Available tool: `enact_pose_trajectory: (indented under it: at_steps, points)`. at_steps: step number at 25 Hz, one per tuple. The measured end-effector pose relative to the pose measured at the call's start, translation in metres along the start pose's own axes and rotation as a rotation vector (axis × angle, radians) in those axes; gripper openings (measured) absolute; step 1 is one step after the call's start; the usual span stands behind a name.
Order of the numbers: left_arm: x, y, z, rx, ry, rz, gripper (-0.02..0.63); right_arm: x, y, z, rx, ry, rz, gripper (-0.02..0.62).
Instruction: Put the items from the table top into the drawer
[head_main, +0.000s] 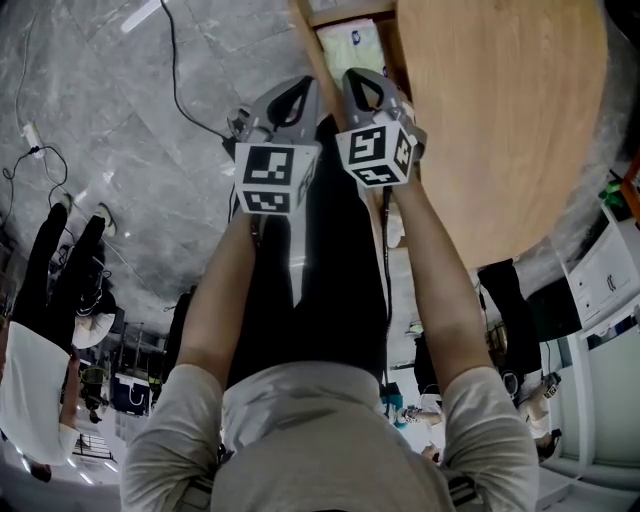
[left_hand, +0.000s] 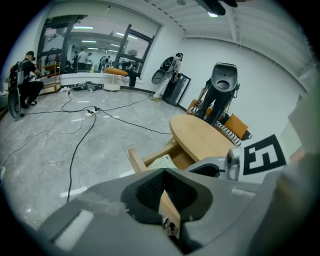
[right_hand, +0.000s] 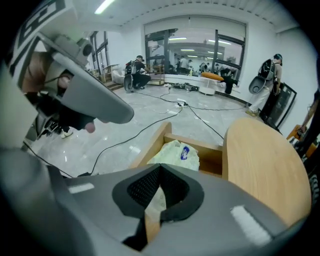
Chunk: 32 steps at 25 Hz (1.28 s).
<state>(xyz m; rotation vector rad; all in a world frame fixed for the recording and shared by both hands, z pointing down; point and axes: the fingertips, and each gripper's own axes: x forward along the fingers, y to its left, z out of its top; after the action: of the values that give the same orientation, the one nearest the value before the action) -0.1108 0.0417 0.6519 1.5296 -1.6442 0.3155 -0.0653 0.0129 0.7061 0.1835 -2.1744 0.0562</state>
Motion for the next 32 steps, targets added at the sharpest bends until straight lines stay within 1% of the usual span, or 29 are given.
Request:
enact_pose_trajectory:
  at_steps: [1,2,3,4,5,8,10,11,12,13,16,19,22,24,26,29,32]
  points:
    - [-0.001,-0.001,0.001,0.005,-0.001,-0.004,0.020,0.000,-0.001,0.000,0.032,-0.003,-0.008,0.009]
    - [-0.002,-0.002,0.002,0.010,0.000,-0.009,0.020,-0.001,-0.003,0.001,0.067,-0.004,-0.015,0.031]
    - [-0.005,-0.003,0.005,0.016,0.000,-0.013,0.020,-0.003,-0.004,0.002,0.098,-0.005,-0.020,0.080]
    - [-0.009,-0.005,0.008,0.020,-0.003,-0.016,0.020,-0.007,-0.005,0.005,0.122,-0.012,-0.024,0.097]
    - [-0.013,-0.007,0.013,0.023,-0.009,-0.018,0.020,-0.012,-0.006,0.009,0.140,-0.024,-0.030,0.098]
    - [-0.030,-0.013,0.031,0.029,-0.043,-0.016,0.020,-0.039,-0.013,0.030,0.184,-0.085,-0.073,0.091]
    - [-0.047,-0.016,0.046,0.034,-0.073,-0.012,0.020,-0.063,-0.016,0.052,0.217,-0.139,-0.106,0.061]
    - [-0.058,-0.017,0.054,0.037,-0.087,-0.010,0.020,-0.076,-0.015,0.065,0.236,-0.170,-0.115,0.025]
    - [-0.069,-0.019,0.063,0.039,-0.100,-0.007,0.020,-0.090,-0.013,0.080,0.253,-0.200,-0.118,0.008]
    - [-0.081,-0.021,0.072,0.044,-0.112,-0.005,0.020,-0.104,-0.011,0.095,0.265,-0.228,-0.119,0.008]
    - [-0.112,-0.029,0.104,0.076,-0.153,-0.013,0.020,-0.145,-0.014,0.144,0.271,-0.301,-0.139,0.008]
    - [-0.145,-0.036,0.136,0.116,-0.188,-0.035,0.020,-0.188,-0.018,0.190,0.279,-0.367,-0.195,0.008]
    - [-0.185,-0.039,0.164,0.119,-0.218,-0.033,0.020,-0.234,-0.017,0.234,0.270,-0.444,-0.260,0.007]
    - [-0.207,-0.046,0.188,0.123,-0.251,-0.048,0.020,-0.266,-0.019,0.254,0.263,-0.464,-0.312,0.006]
    - [-0.235,-0.057,0.211,0.159,-0.288,-0.078,0.020,-0.297,-0.013,0.271,0.269,-0.479,-0.362,0.006]
    - [-0.280,-0.071,0.245,0.210,-0.357,-0.116,0.020,-0.347,-0.002,0.300,0.273,-0.535,-0.434,0.006]
    - [-0.323,-0.095,0.268,0.270,-0.422,-0.159,0.020,-0.392,0.013,0.322,0.289,-0.569,-0.485,0.006]
